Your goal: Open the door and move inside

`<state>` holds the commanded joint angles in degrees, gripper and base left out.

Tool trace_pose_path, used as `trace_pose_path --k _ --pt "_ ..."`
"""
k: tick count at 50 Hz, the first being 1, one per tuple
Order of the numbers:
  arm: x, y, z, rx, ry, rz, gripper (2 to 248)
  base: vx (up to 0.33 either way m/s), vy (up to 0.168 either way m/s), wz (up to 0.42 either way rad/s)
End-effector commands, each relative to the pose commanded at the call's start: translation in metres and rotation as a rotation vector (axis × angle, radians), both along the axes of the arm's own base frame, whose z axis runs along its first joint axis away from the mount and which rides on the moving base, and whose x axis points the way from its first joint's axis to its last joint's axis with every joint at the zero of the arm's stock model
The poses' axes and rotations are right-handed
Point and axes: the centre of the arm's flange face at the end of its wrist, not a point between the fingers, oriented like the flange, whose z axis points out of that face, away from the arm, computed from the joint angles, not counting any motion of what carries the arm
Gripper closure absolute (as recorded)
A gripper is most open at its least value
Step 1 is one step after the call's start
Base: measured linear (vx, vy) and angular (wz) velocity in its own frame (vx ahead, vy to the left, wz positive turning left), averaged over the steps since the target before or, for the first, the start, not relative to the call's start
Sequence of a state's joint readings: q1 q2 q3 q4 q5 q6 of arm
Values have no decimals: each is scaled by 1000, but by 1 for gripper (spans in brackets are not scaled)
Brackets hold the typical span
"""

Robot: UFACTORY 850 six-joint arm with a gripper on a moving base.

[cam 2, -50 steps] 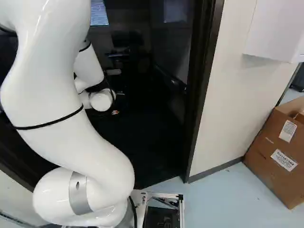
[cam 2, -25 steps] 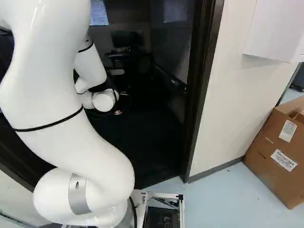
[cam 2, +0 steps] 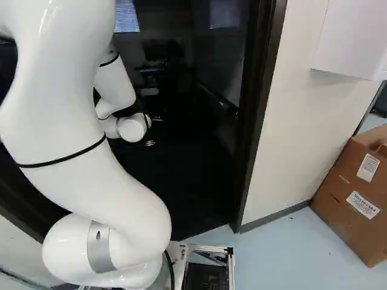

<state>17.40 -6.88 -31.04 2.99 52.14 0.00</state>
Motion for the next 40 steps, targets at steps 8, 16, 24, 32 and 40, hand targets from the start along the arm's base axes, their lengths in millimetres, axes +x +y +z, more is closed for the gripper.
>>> trace_pose_path --k 8,16,24,32,40 --pt "0 0 0 0 0 0 3 1 14 71" --pt "0 0 0 0 0 0 3 5 6 45" --pt "0 0 0 0 0 0 3 29 11 148" --pt "0 0 0 0 0 0 3 85 3 201" --pt "0 0 0 0 0 0 3 122 0 241"
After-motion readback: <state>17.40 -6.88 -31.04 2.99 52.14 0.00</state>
